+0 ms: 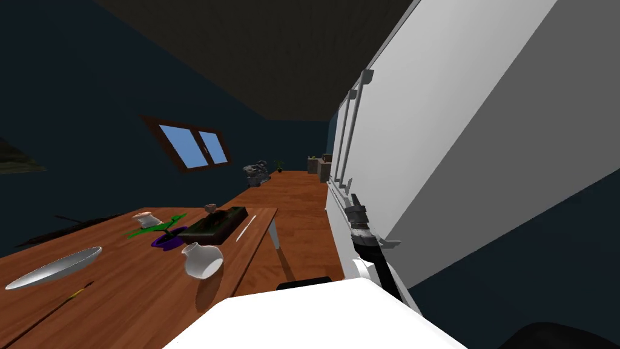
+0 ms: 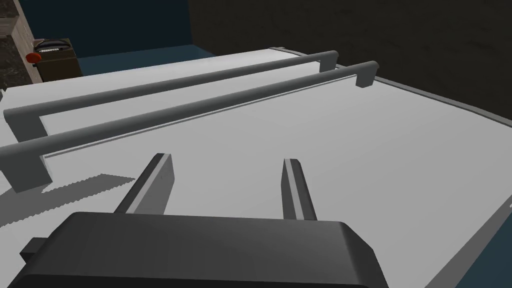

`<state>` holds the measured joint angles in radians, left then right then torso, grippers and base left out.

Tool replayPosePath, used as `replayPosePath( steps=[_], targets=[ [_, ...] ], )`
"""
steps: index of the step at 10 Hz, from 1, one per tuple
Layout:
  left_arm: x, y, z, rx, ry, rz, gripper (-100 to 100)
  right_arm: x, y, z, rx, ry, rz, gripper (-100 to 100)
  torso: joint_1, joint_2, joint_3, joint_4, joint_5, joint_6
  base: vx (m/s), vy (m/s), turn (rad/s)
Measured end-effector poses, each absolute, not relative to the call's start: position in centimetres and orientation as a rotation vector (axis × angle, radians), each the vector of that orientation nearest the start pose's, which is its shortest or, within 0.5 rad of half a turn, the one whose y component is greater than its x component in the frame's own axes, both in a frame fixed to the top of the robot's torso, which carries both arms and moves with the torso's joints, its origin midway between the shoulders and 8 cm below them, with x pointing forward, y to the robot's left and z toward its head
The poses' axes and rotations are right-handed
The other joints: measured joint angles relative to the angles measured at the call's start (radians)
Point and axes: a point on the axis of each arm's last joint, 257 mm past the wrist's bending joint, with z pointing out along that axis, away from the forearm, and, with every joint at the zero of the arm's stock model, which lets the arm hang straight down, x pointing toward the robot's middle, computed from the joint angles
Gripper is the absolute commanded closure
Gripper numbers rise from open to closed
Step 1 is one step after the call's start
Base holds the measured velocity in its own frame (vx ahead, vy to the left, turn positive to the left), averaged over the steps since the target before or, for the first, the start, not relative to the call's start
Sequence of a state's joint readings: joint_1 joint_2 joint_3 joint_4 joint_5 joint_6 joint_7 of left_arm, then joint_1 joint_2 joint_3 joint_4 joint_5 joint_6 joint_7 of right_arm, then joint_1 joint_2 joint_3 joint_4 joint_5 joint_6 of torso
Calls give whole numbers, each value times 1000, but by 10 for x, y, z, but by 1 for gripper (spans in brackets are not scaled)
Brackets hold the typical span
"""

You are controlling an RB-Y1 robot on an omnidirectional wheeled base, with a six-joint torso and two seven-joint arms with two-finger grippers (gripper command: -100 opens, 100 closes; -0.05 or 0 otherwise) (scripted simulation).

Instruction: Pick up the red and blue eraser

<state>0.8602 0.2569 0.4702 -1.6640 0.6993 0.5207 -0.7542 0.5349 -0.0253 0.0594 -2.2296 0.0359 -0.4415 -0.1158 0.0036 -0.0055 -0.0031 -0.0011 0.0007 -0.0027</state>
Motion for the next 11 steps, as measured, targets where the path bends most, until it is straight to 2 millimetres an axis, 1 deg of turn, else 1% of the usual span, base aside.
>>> replayPosePath(
  steps=[1, 3, 4, 5, 6, 7, 8, 9, 10, 11],
  targets=[
    [29, 558, -463, -1883, 1758, 13, -100, 362, -260, -23, 791, 721, 1398, 0, 0, 0, 0, 0, 0, 1, 53, 39, -459],
    [-8, 562, -472, -1966, 1782, 58, -100, 362, -260, -23, 791, 721, 1398, 0, 4, -2, -1, 0, 1, 1, 63, 82, -291],
    [-28, 559, -478, -2012, 1792, 78, -100, 362, -260, -23, 791, 721, 1398, 0, 4, -2, -1, 0, 1, 1, 53, 64, -296],
    [-48, 560, -480, -2051, 1799, 97, -100, 362, -260, -23, 791, 721, 1398, 0, 3, -2, -1, 0, 1, 1, 41, 64, -240],
    [-64, 555, -484, -2085, 1807, 114, -100, 362, -260, -23, 791, 721, 1398, 0, 2, -2, -1, 0, 1, 0, 44, 62, -170],
    [-78, 554, -482, -2117, 1812, 129, -100, 362, -260, -23, 791, 721, 1398, 0, 2, -2, -1, 0, 0, 0, 42, 48, -190],
    [-93, 551, -486, -2151, 1815, 139, -100, 362, -260, -23, 791, 721, 1398, 0, 1, -2, -1, 0, 0, 0, 45, 46, -261],
    [-108, 550, -487, -2178, 1820, 154, -100, 362, -260, -23, 791, 721, 1398, 0, 1, -2, -1, 0, 0, 1, 19, 27, -53],
    [-109, 549, -488, -2181, 1822, 155, 0, 362, -260, -23, 791, 721, 1398, 0, -1, -1, -1, 0, 0, 0, 3, 6, 8],
    [-109, 549, -487, -2180, 1822, 155, -100, 362, -260, -23, 791, 721, 1398, 0, -2, 0, 0, 0, 0, 0, -24, 18, -27]
  ],
)
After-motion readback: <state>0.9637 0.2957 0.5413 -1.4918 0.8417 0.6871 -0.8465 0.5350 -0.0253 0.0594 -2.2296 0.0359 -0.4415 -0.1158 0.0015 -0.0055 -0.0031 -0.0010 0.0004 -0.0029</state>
